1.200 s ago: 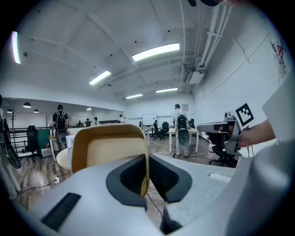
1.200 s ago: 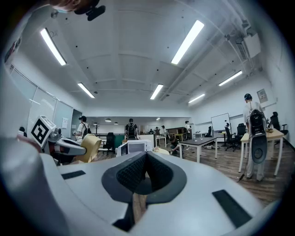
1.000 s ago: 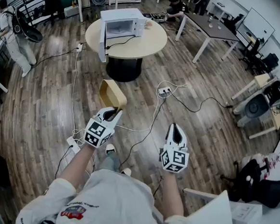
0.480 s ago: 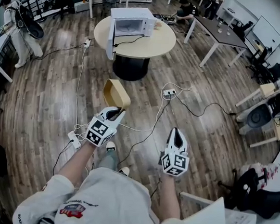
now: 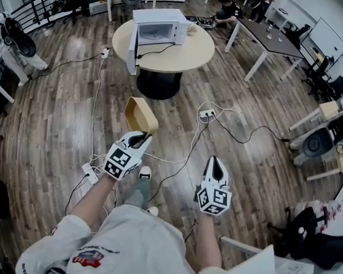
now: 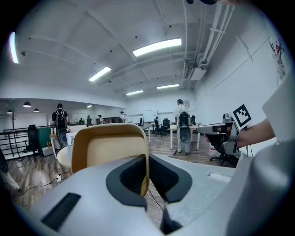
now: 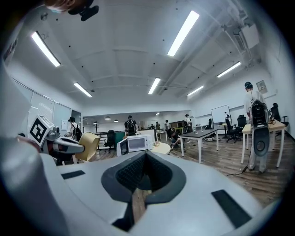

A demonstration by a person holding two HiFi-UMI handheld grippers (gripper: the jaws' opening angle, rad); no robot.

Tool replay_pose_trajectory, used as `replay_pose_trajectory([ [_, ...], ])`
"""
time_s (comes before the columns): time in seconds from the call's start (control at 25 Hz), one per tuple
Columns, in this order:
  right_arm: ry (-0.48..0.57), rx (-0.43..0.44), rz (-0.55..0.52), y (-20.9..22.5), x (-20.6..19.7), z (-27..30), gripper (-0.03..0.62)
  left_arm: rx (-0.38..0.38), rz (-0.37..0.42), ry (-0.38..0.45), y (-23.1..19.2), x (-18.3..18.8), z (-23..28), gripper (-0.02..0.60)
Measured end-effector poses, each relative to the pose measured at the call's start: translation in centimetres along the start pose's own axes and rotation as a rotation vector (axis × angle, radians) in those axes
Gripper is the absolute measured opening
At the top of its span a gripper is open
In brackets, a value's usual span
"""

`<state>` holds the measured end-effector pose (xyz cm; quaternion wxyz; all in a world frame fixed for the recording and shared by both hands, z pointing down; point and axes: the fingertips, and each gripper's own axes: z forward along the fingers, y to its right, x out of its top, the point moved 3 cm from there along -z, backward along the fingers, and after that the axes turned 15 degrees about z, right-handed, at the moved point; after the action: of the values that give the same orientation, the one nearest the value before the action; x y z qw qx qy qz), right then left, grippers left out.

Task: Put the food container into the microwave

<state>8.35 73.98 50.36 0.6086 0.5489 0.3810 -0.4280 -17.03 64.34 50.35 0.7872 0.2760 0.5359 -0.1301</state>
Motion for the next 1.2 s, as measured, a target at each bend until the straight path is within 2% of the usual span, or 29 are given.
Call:
replay_pose_trajectory([
  [0.44, -0.051, -0.008, -0.003, 2.0, 1.1, 13.9, 0.002, -0.028, -0.004, -0.007, -9.2, -0.7, 10.5, 0.011],
  [0.8, -0.055, -0.022, -0.010, 2.2, 3.6, 27.2, 0.002, -0.062, 0.014, -0.004, -19.2, -1.1, 19.6, 0.011],
  [1.2, -0.042, -0.033, -0.046, 0.9, 5.3, 35.9, 0.002, -0.101, 0.008, -0.002, -26.4, -2.6, 24.8, 0.011],
])
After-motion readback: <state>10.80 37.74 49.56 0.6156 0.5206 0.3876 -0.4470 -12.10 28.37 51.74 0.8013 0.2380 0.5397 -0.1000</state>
